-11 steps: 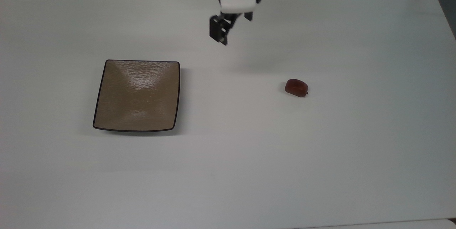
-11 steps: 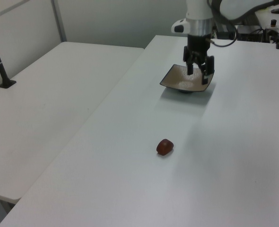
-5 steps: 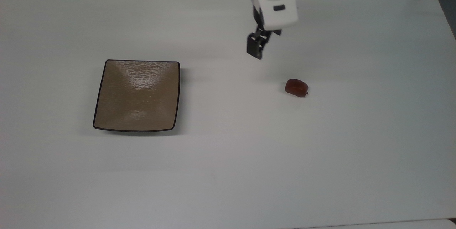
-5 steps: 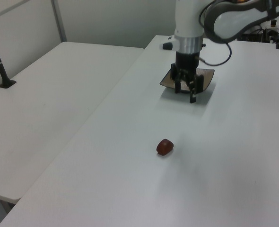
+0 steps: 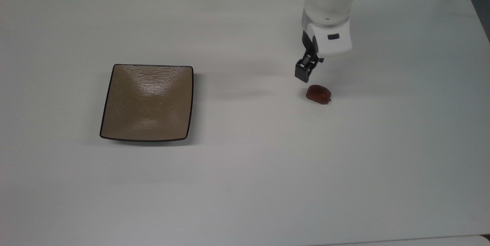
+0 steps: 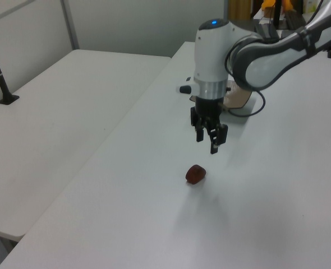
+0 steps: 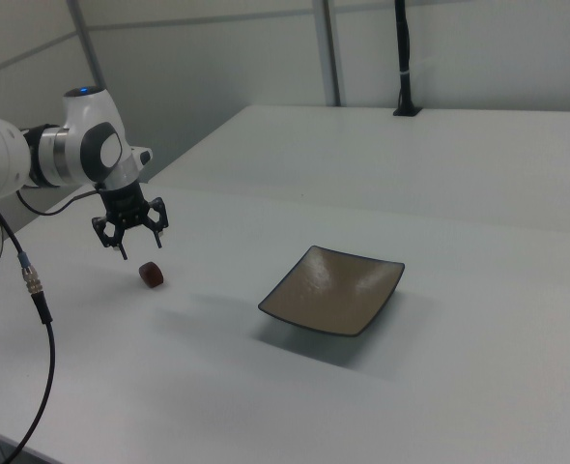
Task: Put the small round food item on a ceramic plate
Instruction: 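Lower the open gripper down over the dark-red food item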
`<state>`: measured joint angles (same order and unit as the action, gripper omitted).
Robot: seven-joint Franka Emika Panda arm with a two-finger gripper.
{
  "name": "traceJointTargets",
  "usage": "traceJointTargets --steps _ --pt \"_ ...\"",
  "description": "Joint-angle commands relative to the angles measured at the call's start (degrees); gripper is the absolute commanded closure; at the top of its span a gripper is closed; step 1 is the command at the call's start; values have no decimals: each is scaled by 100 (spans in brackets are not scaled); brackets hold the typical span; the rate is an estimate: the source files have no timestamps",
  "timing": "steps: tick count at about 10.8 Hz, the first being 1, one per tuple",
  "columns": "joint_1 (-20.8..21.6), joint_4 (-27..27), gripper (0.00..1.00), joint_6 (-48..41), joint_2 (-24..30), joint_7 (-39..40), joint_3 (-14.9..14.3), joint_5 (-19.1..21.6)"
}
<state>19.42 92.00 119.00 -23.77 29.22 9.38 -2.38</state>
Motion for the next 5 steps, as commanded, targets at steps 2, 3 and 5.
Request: traceJointTargets --steps 2,3,5 --pt "114 -165 40 561 -400 -285 55 -263" --pt "115 -165 40 711 -479 -303 46 -271" --pt "132 -156 40 1045 -620 -312 46 -289"
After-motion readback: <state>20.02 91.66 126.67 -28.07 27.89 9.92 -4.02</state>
